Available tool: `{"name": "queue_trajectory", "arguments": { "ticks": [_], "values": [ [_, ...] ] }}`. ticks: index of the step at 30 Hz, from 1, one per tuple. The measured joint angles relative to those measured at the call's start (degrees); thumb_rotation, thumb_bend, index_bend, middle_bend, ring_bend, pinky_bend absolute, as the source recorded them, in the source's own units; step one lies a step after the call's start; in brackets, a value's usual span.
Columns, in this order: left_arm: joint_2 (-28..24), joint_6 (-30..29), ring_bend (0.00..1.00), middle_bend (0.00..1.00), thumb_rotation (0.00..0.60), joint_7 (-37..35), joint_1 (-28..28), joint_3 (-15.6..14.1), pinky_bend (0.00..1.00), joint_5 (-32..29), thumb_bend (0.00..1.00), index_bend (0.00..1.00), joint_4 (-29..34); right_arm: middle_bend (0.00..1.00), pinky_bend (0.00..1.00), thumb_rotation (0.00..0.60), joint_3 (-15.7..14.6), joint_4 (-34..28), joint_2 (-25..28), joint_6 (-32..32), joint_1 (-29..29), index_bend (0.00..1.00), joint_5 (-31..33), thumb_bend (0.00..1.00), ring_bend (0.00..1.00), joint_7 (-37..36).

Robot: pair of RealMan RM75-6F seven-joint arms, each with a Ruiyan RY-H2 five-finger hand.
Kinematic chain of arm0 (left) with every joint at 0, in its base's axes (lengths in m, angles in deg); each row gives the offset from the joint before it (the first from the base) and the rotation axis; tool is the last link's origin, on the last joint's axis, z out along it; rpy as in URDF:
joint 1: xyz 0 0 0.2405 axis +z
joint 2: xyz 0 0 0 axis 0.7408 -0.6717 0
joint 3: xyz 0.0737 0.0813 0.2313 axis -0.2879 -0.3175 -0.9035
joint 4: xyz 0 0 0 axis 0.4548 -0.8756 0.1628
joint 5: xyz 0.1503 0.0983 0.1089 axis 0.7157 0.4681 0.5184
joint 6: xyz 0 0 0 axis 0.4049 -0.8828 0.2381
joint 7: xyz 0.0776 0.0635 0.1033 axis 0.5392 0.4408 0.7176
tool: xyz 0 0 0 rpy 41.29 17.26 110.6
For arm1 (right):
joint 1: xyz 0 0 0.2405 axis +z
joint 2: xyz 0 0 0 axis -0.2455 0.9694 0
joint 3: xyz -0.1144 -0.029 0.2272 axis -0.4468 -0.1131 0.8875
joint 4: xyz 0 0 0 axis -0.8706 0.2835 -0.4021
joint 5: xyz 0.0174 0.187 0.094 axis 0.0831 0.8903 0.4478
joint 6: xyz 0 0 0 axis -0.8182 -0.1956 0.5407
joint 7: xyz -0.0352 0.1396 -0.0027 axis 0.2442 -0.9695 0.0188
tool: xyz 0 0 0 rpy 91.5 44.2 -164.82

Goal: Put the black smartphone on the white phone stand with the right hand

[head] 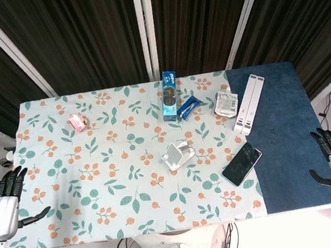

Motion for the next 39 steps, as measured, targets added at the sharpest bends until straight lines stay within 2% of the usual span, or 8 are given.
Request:
{"name": "queue_trajectory", "arguments": {
  "ticks": [9, 13, 19, 25, 30, 35, 39],
  "values": [
    [-0.67, 1.91, 0.08, 0.05, 0.364, 0.76, -0.4, -0.43, 0.21, -0.6, 0.02, 0.06, 0.59, 0.0, 0.0, 0.6, -0.31, -0.46, 0.79, -1.87, 0.84, 0.0, -0.39, 0.17, 0.0, 0.63],
    [-1.27, 2.48, 0.08, 0.05, 0.36, 0.29, -0.65, -0.33, 0.21, -1.06, 0.02, 0.06, 0.72, 0.0, 0.0, 0.6, -0.14, -1.34, 2.3, -4.45, 2.18, 0.0, 0.28, 0.17, 0.0, 3.25],
    [-1.37, 3.1, 0.08, 0.05, 0.376, -1.35, -0.84, -0.52, 0.21, -1.07, 0.02, 0.06, -0.01, 0.0, 0.0, 0.6, 0.29, -1.52, 4.06, -12.42, 7.73, 0.0, -0.11, 0.06, 0.0, 9.44],
    [-1.1, 2.6, 0.08, 0.05, 0.378, -2.08, -0.74, -0.95, 0.21, -0.12, 0.02, 0.06, -0.8, 0.0, 0.0, 0.6, 0.02, 4.6, 2.99, -23.11, 16.42, 0.0, -4.29, 0.03, 0.0, 11.42],
    [-1.01, 2.08, 0.08, 0.05, 0.381, -1.74, -0.18, -1.19, 0.21, -0.3, 0.02, 0.06, -0.54, 0.0, 0.0, 0.6, -1.91, 11.22, -0.05, -30.75, 23.84, 0.0, -10.37, 0.02, 0.0, 10.91],
    [-0.72, 1.84, 0.08, 0.05, 0.38, -1.31, 0.22, -1.49, 0.21, -0.38, 0.02, 0.06, -0.38, 0.0, 0.0, 0.6, -4.11, 15.35, -3.72, -33.11, 28.06, 0.0, -14.86, 0.02, 0.0, 10.44],
    [-0.71, 1.75, 0.08, 0.05, 0.381, -1.06, 0.37, -1.53, 0.21, -0.51, 0.02, 0.06, -0.24, 0.0, 0.0, 0.6, -4.75, 16.37, -5.15, -33.12, 29.09, 0.0, -15.4, 0.04, 0.0, 8.23]
  ]
}}
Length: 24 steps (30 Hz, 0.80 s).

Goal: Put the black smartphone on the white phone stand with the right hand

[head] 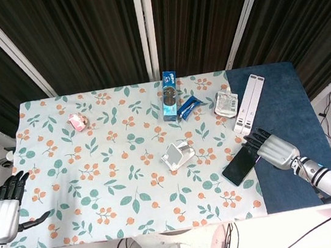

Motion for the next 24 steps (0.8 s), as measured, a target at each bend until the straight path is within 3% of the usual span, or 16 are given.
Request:
{"name": "queue_trajectory", "arguments": {
  "ticks": [13, 24],
  "values": [
    [0.13, 0.37, 0.08, 0.05, 0.382, 0.13, 0.21, -0.06, 0.21, -0.63, 0.02, 0.06, -0.16, 0.0, 0.0, 0.6, -2.75, 8.45, -6.32, 1.86, 2.94, 0.01, -1.86, 0.13, 0.0, -9.31],
    [-0.29, 0.2, 0.08, 0.05, 0.382, 0.64, 0.31, -0.09, 0.21, -0.34, 0.02, 0.06, 0.41, 0.0, 0.0, 0.6, -4.65, 13.76, -10.12, 5.7, 3.45, 0.14, -2.43, 0.13, 0.0, -17.19]
  ]
}}
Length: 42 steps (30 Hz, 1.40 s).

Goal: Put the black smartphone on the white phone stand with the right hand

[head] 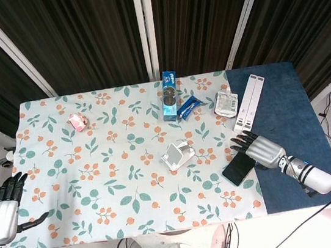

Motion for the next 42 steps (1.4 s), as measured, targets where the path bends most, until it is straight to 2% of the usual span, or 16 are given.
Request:
{"name": "queue_trajectory", "arguments": {
  "ticks": [8, 23, 25, 29, 31, 33, 36, 39, 42],
  "values": [
    [0.18, 0.02, 0.08, 0.05, 0.381, 0.48, 0.07, -0.02, 0.21, -0.11, 0.02, 0.06, 0.05, 0.0, 0.0, 0.6, -1.36, 1.81, -0.91, 0.93, 0.56, 0.25, 0.17, 0.13, 0.0, -1.51],
    [-0.12, 0.61, 0.08, 0.05, 0.382, 0.75, -0.18, -0.01, 0.21, -0.21, 0.02, 0.06, 0.66, 0.0, 0.0, 0.6, -2.2, 2.43, -1.48, -0.75, 1.94, 0.25, 1.39, 0.13, 0.0, -1.17],
    [-0.09, 0.7, 0.08, 0.05, 0.381, 0.7, -0.17, -0.02, 0.21, -0.32, 0.02, 0.06, 0.61, 0.0, 0.0, 0.6, -2.21, 2.62, -1.59, -0.53, 1.93, 0.28, 1.47, 0.14, 0.0, -1.28],
    [-0.06, 0.8, 0.08, 0.05, 0.382, 0.72, -0.19, -0.03, 0.21, -0.36, 0.02, 0.06, 0.62, 0.01, 0.0, 0.6, -2.19, 3.53, -1.99, 0.74, 1.56, 0.43, 1.78, 0.14, 0.0, -2.26],
    [-0.05, 0.83, 0.08, 0.05, 0.381, 0.73, -0.24, 0.0, 0.21, -0.33, 0.02, 0.06, 0.66, 0.06, 0.0, 0.6, -2.2, 3.91, -2.16, 1.46, 1.32, 0.53, 1.86, 0.15, 0.0, -2.74],
    [-0.04, 0.86, 0.08, 0.05, 0.381, 0.76, -0.27, 0.0, 0.21, -0.3, 0.02, 0.06, 0.7, 0.17, 0.02, 0.6, -2.2, 4.28, -2.37, 2.52, 1.04, 0.62, 1.84, 0.16, 0.01, -3.35],
    [-0.02, 1.0, 0.08, 0.05, 0.385, 0.83, -0.31, -0.04, 0.21, -0.33, 0.02, 0.06, 0.8, 0.32, 0.12, 0.6, -2.09, 4.91, -2.82, 4.97, 0.5, 0.73, 1.63, 0.18, 0.11, -4.46],
    [-0.01, 1.2, 0.08, 0.05, 0.384, 0.91, -0.29, -0.11, 0.21, -0.53, 0.02, 0.06, 0.94, 0.4, 0.19, 0.6, -2.03, 5.77, -3.3, 7.97, -0.05, 0.77, 1.17, 0.18, 0.23, -6.19],
    [0.02, 1.3, 0.08, 0.05, 0.385, 0.89, -0.24, -0.16, 0.21, -0.66, 0.02, 0.06, 0.98, 0.45, 0.2, 0.6, -2.0, 6.25, -3.49, 10.0, -0.46, 0.79, 0.72, 0.18, 0.33, -7.24]
  ]
}}
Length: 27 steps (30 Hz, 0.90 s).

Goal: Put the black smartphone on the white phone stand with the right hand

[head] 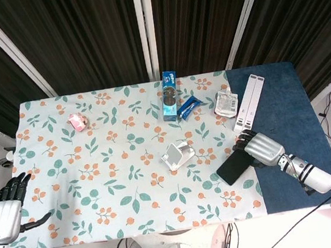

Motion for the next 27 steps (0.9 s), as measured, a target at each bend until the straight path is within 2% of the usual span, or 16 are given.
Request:
{"name": "queue_trajectory", "arguments": {
  "ticks": [3, 8, 15, 19, 22, 27],
  "values": [
    [0.0, -0.1, 0.08, 0.05, 0.383, -0.13, 0.08, -0.02, 0.21, -0.03, 0.02, 0.06, -0.04, 0.48, 0.17, 0.6, 0.23, 0.1, 0.01, 1.32, -0.38, 0.79, -0.04, 0.18, 0.42, 0.14],
    [-0.03, -0.28, 0.08, 0.05, 0.385, -0.51, 0.25, -0.03, 0.21, -0.08, 0.02, 0.06, -0.27, 0.54, 0.16, 0.6, 1.0, -0.25, 0.45, 4.03, -0.9, 0.79, 0.17, 0.19, 0.51, -0.12],
    [-0.02, -0.7, 0.08, 0.05, 0.386, -1.16, 0.47, -0.04, 0.21, 0.07, 0.02, 0.06, -0.6, 0.58, 0.17, 0.6, 2.36, -5.46, 4.73, 5.44, -0.31, 0.8, 0.37, 0.19, 0.55, 2.09],
    [0.1, -1.11, 0.08, 0.05, 0.388, -1.66, 0.53, 0.0, 0.21, 0.45, 0.02, 0.06, -0.89, 0.58, 0.17, 0.6, 3.78, -12.96, 9.88, 4.5, 1.03, 0.79, 0.93, 0.19, 0.55, 7.03],
    [0.2, -1.27, 0.08, 0.05, 0.386, -2.21, 0.54, -0.01, 0.21, 0.74, 0.02, 0.06, -1.19, 0.58, 0.19, 0.6, 5.37, -21.06, 15.05, 1.89, 2.65, 0.79, 2.3, 0.2, 0.55, 13.02],
    [0.31, -1.54, 0.08, 0.05, 0.388, -3.22, 0.61, -0.09, 0.21, 1.15, 0.02, 0.06, -1.67, 0.58, 0.21, 0.6, 9.33, -36.33, 23.78, -6.93, 6.69, 0.78, 8.11, 0.2, 0.55, 27.67]
  ]
}}
